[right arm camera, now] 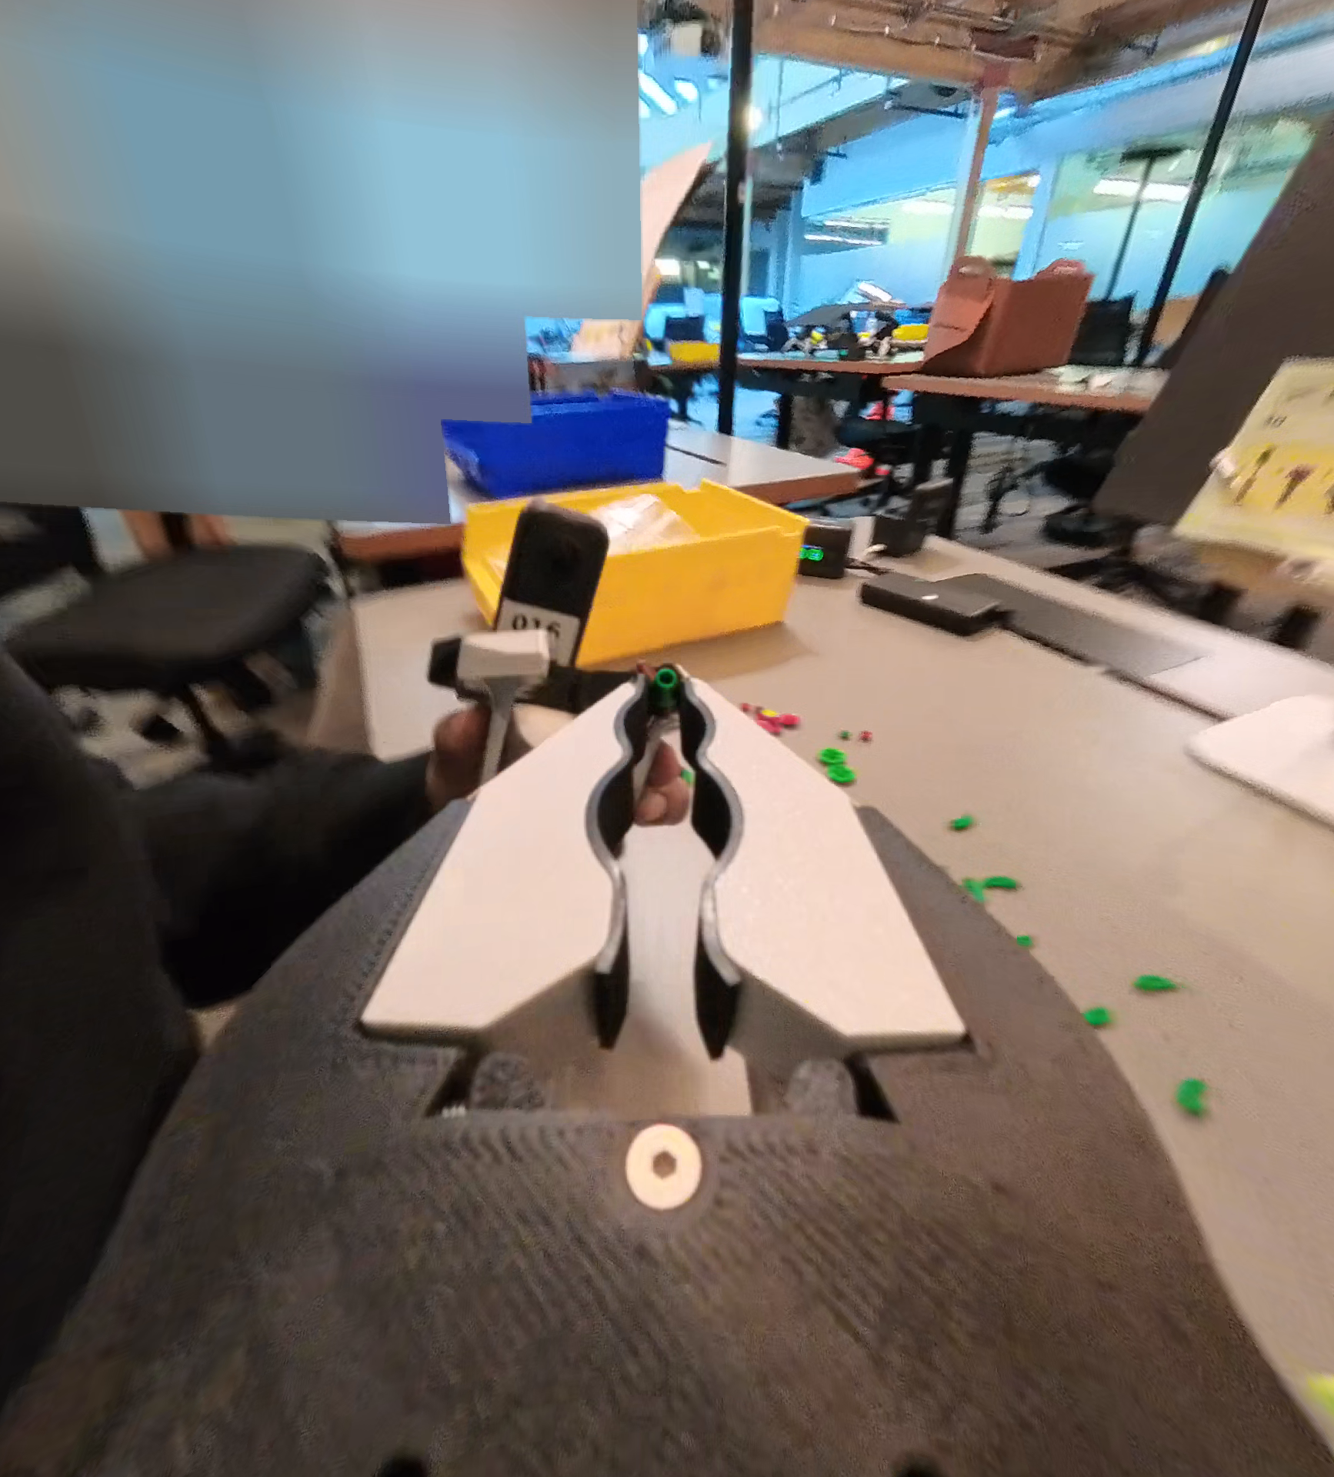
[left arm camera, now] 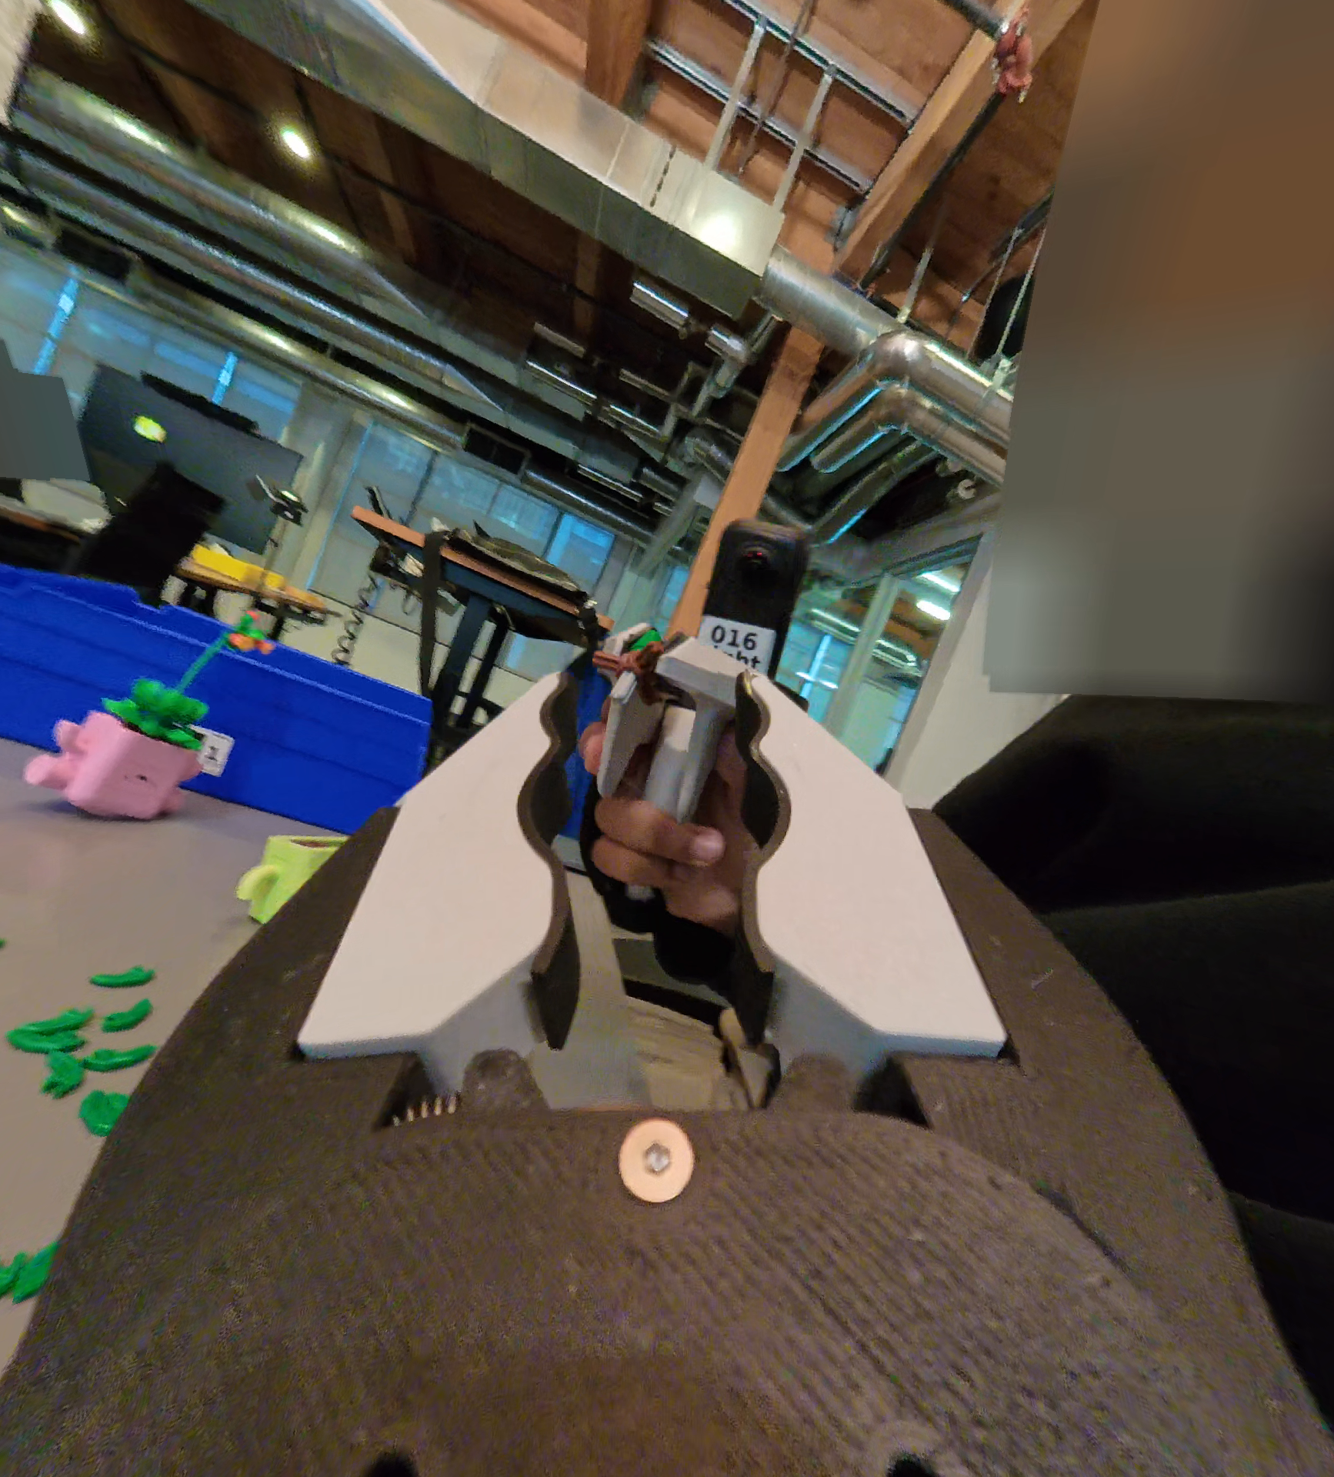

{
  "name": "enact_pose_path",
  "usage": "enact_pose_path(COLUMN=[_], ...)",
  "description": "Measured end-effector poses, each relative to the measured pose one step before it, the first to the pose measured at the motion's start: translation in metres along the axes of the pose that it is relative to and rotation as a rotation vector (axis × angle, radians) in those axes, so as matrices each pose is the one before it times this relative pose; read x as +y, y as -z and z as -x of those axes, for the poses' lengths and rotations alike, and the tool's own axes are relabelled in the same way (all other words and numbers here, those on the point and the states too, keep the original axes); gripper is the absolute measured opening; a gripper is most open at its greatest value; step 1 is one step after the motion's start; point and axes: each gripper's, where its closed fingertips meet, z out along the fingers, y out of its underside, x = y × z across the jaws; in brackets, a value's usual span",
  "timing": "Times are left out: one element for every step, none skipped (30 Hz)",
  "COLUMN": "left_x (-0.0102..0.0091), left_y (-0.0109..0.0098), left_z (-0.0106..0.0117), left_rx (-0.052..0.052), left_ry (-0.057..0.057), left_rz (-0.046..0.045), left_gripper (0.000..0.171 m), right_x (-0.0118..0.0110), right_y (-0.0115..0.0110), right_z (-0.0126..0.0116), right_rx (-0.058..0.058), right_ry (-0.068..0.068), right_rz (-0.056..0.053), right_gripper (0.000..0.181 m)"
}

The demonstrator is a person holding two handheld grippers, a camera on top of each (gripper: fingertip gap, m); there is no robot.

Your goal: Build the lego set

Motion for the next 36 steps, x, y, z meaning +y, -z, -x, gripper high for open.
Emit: enact_pose_path(left_x=[-0.00045,0.00025,0.00138,0.00191,0.00255,0.00225,0.00119,0.00039,-0.00027,-0.00044,-0.00056,-0.00029,-0.00004,-0.00015,-0.0002,-0.00013,0.00015,0.00055,0.00044,0.00029,0.00056,0.00067,0.00041,-0.00016,-0.00034,-0.0003,-0.00074,-0.00171,-0.0017,-0.00145,-0.00225,-0.0039,-0.0053,-0.00706,-0.00893,-0.01089], left_y=[-0.00052,-0.00091,-0.00097,-0.00095,-0.00095,-0.00077,-0.00071,-0.00051,-0.00031,0.00003,0.00036,0.00063,0.00053,0.00061,0.00034,0.00011,-0.00017,-0.0005,-0.00035,-0.00032,-0.0003,-0.00001,0.00019,0.00026,0.00022,0.00024,0.00045,0.00079,0.00103,0.00135,0.00213,0.00331,0.00486,0.00681,0.0087,0.01057], left_z=[0.00112,0.00203,0.00181,0.00165,0.00215,0.00111,-0.00019,-0.00042,-0.00049,-0.00051,0.00042,0.00032,0.0004,0.0,0.00004,-0.00008,-0.00008,-0.00005,-0.0002,-0.00009,-0.00012,-0.00044,-0.00008,0.00027,-0.00001,-0.00039,-0.00059,0.00001,0.0006,0.001,0.00265,0.00371,0.00511,0.00709,0.00849,0.01053], left_rx=[-0.0197,-0.0256,-0.0257,-0.0244,-0.0257,-0.0156,-0.003,0.0027,0.0045,0.0051,-0.002,-0.0006,-0.0005,0.0031,0.0021,0.0014,0.0003,-0.0006,-0.0008,-0.0004,0.002,0.0068,0.0053,0.0029,0.0026,0.0042,0.0042,0.001,-0.0007,-0.0023,-0.0143,-0.0229,-0.0285,-0.0369,-0.0423,-0.0518], left_ry=[-0.0325,-0.0323,-0.037,-0.0361,-0.031,-0.0229,-0.0108,0.0011,0.0057,0.0035,0.0003,-0.0009,0.0004,0.0011,0.0025,0.0013,0.0002,-0.0016,-0.004,-0.0029,0.0005,0.003,0.0045,0.005,0.0029,-0.0002,-0.002,0.0,0.0039,0.0029,-0.0056,-0.0142,-0.0191,-0.0192,-0.0205,-0.0237], left_rz=[-0.00309,0.00213,0.0086,0.01119,0.01621,0.01345,0.00567,0.00028,-0.00342,-0.00431,-0.00324,0.00042,0.00393,0.0018,0.00009,-0.00141,0.00034,0.00326,0.0018,0.00213,0.00476,0.0078,0.00604,0.00166,0.00037,0.00191,-0.00141,-0.00688,-0.00695,-0.00367,-0.00657,-0.01278,-0.01507,-0.01733,-0.02128,-0.0269], left_gripper=[0.035,0.034,0.031,0.027,0.023,0.02,0.018,0.018,0.018,0.015,0.011,0.008,0.004,0.004,0.004,0.004,0.004,0.004,0.002,0.002,0.002,0.002,0.002,0.002,0.002,0.002,0.002,0.002,0.002,0.002,0.002,0.002,0.002,0.001,0.002,0.002], right_x=[-0.00117,-0.0009,-0.00082,-0.0007,-0.00033,0.00125,0.00274,0.0031,0.00244,0.00145,0.00031,-0.00025,0.00023,0.00009,-0.0003,-0.00015,0.00002,-0.00007,-0.00016,-0.00011,-0.00001,0.00012,0.00018,0.00003,-0.00019,-0.00059,-0.00093,-0.00104,-0.00109,-0.00098,-0.00111,-0.00106,-0.00086,-0.00017,0.00085,0.002], right_y=[0.00034,0.00027,0.00027,0.00022,0.00015,-0.00027,-0.00067,-0.00118,-0.0012,-0.00128,-0.00085,-0.00046,-0.00046,-0.00014,-0.0001,-0.00007,-0.00004,0.00006,0.00023,0.00034,0.00025,0.00006,-0.00012,-0.00033,-0.00032,-0.00023,0.00016,0.00051,0.00087,0.00083,0.00082,0.00063,0.00047,0.00016,-0.00028,-0.00067], right_z=[-0.00265,-0.00169,-0.0009,-0.00049,-0.00073,-0.00196,-0.00215,-0.00148,-0.00046,0.00048,0.00102,0.00099,0.00098,0.00051,0.00006,0.00005,-0.00005,-0.00016,-0.00005,-0.00005,0.00001,0.0002,0.00007,-0.00026,0.0001,-0.0002,-0.00113,-0.00209,-0.00153,-0.0008,-0.00062,-0.00045,-0.00044,-0.00035,-0.00058,-0.00105], right_rx=[-0.0273,-0.0308,-0.0299,-0.0262,-0.0152,-0.0004,0.0077,0.0085,0.0059,0.0007,-0.004,-0.0067,-0.0079,-0.0048,-0.0013,-0.0016,-0.0014,-0.0007,-0.0009,-0.0003,-0.001,-0.0014,0.0008,0.0026,0.0014,0.0024,0.009,0.0135,0.0095,0.004,0.0021,0.0015,0.0014,0.001,0.0019,0.0057], right_ry=[-0.0925,-0.0894,-0.0811,-0.0651,-0.0449,-0.0254,-0.0067,0.0058,0.0086,0.0064,0.0019,-0.0028,-0.0053,-0.0041,-0.0023,-0.0026,-0.003,-0.0025,-0.0016,-0.0012,-0.001,0.0,0.0012,0.0019,0.0019,0.0022,0.0033,0.0053,0.0048,0.0008,-0.0023,-0.0023,-0.0023,-0.0027,-0.0014,0.0019], right_rz=[-0.0246,-0.0214,-0.0188,-0.0158,-0.0095,0.0031,0.0146,0.0172,0.014,0.008,0.0012,-0.0007,0.0014,-0.001,-0.0042,-0.0029,-0.0006,-0.0012,-0.0015,-0.0007,0.0,0.0009,0.0009,-0.0001,-0.0015,-0.0037,-0.0051,-0.0057,-0.0057,-0.0047,-0.0053,-0.0069,-0.0063,-0.0027,0.0031,0.0088], right_gripper=[0.005,0.005,0.005,0.005,0.005,0.005,0.005,0.005,0.005,0.005,0.005,0.005,0.005,0.005,0.005,0.005,0.005,0.005,0.005,0.005,0.005,0.005,0.005,0.005,0.005,0.005,0.008,0.013,0.017,0.017,0.017,0.019,0.02,0.022,0.022,0.023])
